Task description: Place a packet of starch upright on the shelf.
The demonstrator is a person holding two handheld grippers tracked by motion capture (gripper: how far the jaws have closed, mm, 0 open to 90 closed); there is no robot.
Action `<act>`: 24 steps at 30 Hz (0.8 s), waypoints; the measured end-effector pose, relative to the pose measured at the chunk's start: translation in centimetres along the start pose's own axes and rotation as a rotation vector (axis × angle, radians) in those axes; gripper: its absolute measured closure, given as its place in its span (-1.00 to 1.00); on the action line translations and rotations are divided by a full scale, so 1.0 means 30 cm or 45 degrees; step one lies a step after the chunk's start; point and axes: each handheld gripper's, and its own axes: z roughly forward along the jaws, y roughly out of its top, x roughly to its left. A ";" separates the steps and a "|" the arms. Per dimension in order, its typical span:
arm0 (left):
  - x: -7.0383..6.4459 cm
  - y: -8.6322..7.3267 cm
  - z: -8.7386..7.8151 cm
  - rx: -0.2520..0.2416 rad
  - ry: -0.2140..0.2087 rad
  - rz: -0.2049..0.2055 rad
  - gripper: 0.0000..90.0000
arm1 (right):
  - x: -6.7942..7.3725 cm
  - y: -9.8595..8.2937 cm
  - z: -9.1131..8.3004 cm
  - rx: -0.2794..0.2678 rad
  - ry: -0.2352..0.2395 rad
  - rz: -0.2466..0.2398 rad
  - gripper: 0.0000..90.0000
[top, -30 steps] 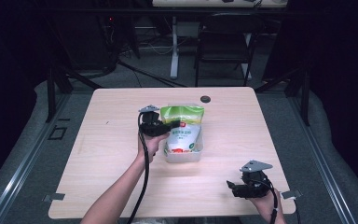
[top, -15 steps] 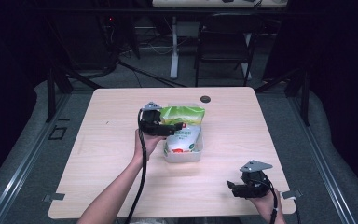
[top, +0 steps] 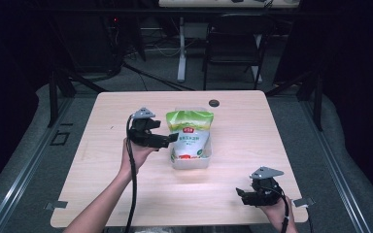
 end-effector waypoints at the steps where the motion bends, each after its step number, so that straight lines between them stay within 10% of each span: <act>1: 0.001 -0.006 -0.020 0.000 0.001 0.004 -0.82 | 0.001 0.000 0.001 0.000 0.005 0.001 -0.46; 15: 0.010 -0.165 -0.217 0.066 0.021 0.003 -0.91 | 0.007 0.001 0.006 0.013 0.010 -0.011 -0.46; 24: 0.041 -0.315 -0.264 0.134 0.033 -0.089 -0.94 | 0.007 0.000 0.008 0.026 0.000 -0.018 -0.47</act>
